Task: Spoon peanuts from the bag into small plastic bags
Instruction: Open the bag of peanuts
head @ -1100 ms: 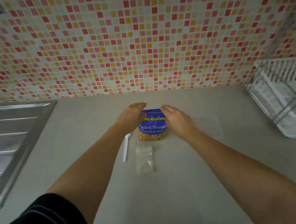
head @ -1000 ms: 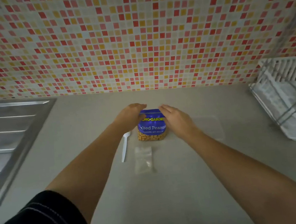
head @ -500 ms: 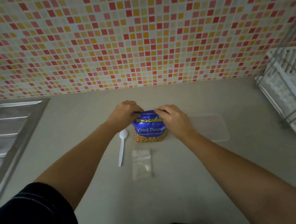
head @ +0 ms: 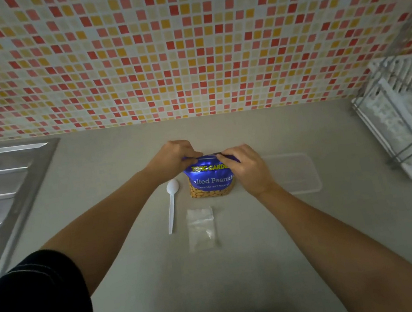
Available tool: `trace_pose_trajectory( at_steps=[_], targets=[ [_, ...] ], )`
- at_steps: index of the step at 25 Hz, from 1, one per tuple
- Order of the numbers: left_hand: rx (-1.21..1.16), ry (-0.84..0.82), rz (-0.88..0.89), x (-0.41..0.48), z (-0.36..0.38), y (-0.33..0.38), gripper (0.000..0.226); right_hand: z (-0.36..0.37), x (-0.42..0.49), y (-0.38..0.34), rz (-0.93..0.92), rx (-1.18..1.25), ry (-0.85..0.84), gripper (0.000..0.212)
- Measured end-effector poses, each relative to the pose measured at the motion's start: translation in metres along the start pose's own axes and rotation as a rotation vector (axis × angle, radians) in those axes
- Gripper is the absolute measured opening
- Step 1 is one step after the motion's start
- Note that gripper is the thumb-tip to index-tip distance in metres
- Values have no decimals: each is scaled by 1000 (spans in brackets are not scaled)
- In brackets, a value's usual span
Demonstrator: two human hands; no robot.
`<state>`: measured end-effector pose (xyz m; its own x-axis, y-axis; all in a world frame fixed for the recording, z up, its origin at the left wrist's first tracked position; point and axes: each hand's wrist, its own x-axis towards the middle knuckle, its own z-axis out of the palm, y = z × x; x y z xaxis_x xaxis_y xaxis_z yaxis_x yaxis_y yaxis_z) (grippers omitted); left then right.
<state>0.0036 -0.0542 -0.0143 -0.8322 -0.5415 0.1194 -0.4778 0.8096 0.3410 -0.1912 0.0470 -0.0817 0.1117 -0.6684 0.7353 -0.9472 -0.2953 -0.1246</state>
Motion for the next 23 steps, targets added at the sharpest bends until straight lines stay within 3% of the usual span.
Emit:
trace_pose_trajectory(
  at_steps=[5,10,15,20,23],
  targets=[
    [-53,-22,-75,1,-1,4,22,-6,19,-10,141,-16,-126,9],
    [-258,-113,-304,14,-5,19,24,-11,26,-13,158,15,-217,1],
    [-351,-224,-445,30,-11,21,16,-13,26,-12,56,-92,-324,18],
    [-283,-289,-341,38,-15,20,15,-12,26,-10,88,-65,-396,25],
    [-172,-208,-270,37,-6,18,16,-8,29,-10,187,49,-366,4]
  ],
)
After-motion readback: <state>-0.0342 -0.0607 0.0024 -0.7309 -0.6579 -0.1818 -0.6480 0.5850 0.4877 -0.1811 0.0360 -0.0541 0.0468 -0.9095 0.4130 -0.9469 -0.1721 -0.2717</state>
